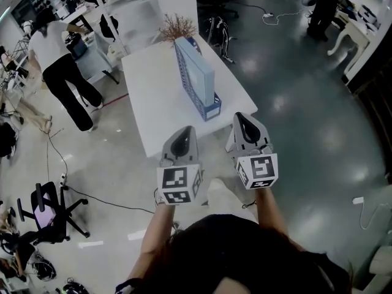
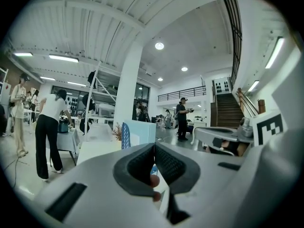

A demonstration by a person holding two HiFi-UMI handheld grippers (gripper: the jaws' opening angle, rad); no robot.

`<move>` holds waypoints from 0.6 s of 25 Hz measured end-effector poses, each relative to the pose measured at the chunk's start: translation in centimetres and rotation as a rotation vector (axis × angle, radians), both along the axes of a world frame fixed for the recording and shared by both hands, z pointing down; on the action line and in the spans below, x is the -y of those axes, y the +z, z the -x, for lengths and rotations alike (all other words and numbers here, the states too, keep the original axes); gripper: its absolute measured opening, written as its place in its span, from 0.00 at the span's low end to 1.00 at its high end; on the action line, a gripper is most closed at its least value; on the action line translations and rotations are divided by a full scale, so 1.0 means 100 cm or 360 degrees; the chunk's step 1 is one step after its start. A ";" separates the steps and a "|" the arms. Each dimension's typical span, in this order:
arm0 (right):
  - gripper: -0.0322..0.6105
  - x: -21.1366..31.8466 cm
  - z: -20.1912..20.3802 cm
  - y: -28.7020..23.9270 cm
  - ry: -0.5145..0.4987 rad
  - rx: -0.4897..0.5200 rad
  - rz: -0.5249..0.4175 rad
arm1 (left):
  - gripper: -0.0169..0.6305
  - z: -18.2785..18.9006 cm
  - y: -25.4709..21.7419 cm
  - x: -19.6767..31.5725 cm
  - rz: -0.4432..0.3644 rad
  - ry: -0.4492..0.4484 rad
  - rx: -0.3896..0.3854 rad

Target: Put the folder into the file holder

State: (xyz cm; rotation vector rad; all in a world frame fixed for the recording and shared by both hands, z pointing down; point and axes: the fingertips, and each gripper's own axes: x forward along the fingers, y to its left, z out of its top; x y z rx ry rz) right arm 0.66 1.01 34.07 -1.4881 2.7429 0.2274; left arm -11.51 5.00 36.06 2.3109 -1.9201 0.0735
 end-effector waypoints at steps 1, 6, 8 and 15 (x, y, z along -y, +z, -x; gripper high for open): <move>0.05 -0.002 -0.001 -0.001 0.0003 0.0000 -0.0006 | 0.04 0.000 -0.001 -0.002 -0.0002 -0.0004 -0.0004; 0.05 -0.012 -0.002 -0.003 0.0010 -0.0013 -0.0013 | 0.03 0.005 -0.002 -0.011 -0.0007 -0.0027 -0.0024; 0.05 -0.014 -0.004 -0.004 0.0020 -0.0014 -0.0016 | 0.04 0.006 -0.002 -0.014 -0.0008 -0.0026 -0.0021; 0.05 -0.026 -0.009 -0.009 0.0047 -0.0040 -0.0020 | 0.04 0.003 -0.002 -0.026 -0.0003 -0.0003 -0.0023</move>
